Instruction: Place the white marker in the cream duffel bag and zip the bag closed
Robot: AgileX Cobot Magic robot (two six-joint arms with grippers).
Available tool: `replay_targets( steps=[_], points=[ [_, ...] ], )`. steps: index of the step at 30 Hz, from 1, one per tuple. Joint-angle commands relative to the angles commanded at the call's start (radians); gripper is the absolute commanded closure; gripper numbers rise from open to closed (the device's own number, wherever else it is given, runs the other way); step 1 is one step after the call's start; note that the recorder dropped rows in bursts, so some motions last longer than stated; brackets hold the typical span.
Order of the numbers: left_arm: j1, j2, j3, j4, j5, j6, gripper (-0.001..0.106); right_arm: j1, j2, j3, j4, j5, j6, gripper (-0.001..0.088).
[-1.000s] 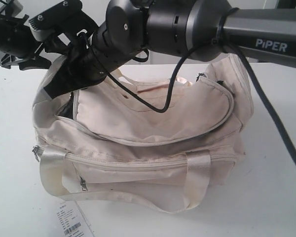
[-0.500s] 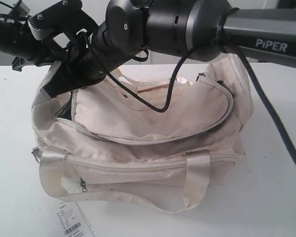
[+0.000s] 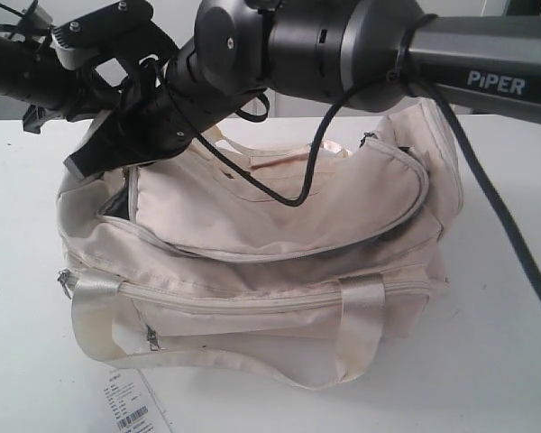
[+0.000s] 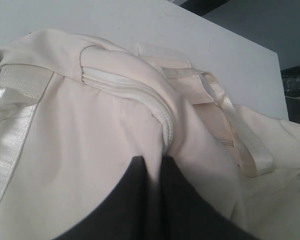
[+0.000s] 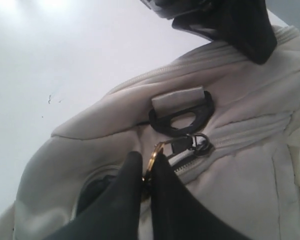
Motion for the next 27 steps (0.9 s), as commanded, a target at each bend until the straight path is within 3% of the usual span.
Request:
replay_targets(
  steps=[21,27],
  points=[
    [0.003,0.000,0.000,-0.005,0.002,-0.019,0.105,0.031,-0.013,0.000,0.049,0.029,-0.037,0.0868],
    [0.003,0.000,0.000,-0.005,0.002,-0.019,0.105,0.031,-0.034,0.000,0.096,0.048,-0.104,0.0868]
  ],
)
